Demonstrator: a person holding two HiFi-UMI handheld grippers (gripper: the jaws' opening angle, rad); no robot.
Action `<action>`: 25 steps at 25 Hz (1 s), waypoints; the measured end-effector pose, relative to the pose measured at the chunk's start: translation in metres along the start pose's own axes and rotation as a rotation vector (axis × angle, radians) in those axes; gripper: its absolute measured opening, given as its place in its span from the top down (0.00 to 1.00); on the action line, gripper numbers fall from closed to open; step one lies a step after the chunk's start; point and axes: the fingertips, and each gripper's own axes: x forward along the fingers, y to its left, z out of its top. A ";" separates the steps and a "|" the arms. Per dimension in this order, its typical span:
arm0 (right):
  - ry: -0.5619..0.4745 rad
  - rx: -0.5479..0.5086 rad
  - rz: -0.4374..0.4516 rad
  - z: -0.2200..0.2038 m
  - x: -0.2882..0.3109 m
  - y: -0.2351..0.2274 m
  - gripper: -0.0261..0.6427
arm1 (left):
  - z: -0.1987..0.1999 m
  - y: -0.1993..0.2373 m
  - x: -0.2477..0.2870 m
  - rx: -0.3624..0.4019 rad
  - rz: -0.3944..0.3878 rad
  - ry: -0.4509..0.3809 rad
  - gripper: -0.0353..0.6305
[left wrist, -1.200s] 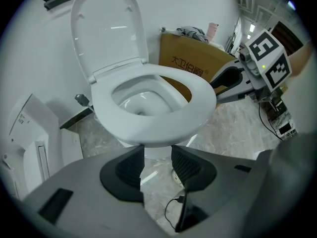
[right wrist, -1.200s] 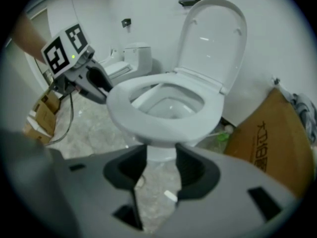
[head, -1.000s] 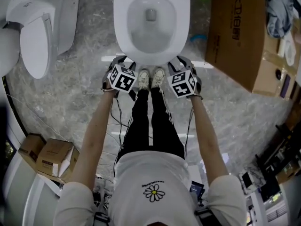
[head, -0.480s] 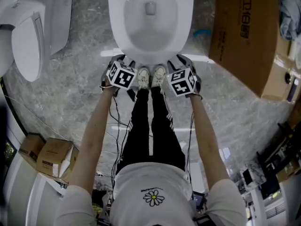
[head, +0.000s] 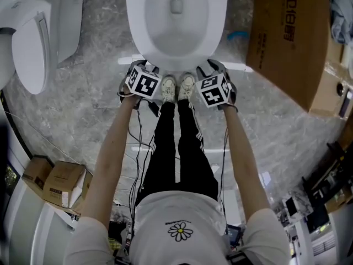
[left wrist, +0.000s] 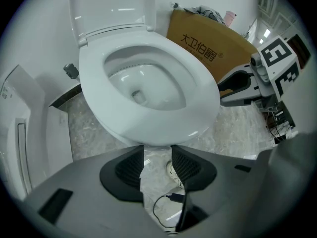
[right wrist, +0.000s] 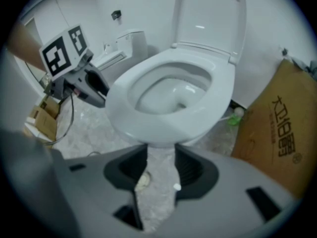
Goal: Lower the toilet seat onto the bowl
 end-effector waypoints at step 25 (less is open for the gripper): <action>-0.896 0.093 -0.382 0.283 -0.439 -0.015 0.90 | 0.212 -0.027 -0.506 -0.170 0.258 -1.128 0.91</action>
